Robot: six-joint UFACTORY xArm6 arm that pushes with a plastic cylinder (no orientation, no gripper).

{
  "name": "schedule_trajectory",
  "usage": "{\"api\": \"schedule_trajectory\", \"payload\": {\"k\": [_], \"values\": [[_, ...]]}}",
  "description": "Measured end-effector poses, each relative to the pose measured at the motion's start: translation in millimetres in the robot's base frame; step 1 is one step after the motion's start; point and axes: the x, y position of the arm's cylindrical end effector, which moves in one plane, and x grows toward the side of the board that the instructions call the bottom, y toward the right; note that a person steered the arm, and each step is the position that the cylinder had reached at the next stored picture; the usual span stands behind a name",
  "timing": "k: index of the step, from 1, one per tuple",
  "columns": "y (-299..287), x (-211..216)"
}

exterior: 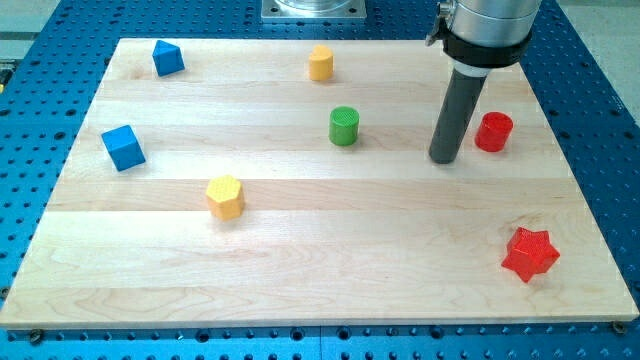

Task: Slide the red star towards left

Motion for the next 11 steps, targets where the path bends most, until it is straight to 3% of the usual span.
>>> {"api": "schedule_trajectory", "payload": {"k": [4, 5, 6, 7, 8, 9, 10, 11], "values": [[7, 9], [33, 15], [110, 32], [98, 94], [126, 140], [81, 159], [-64, 179], [-70, 183]]}}
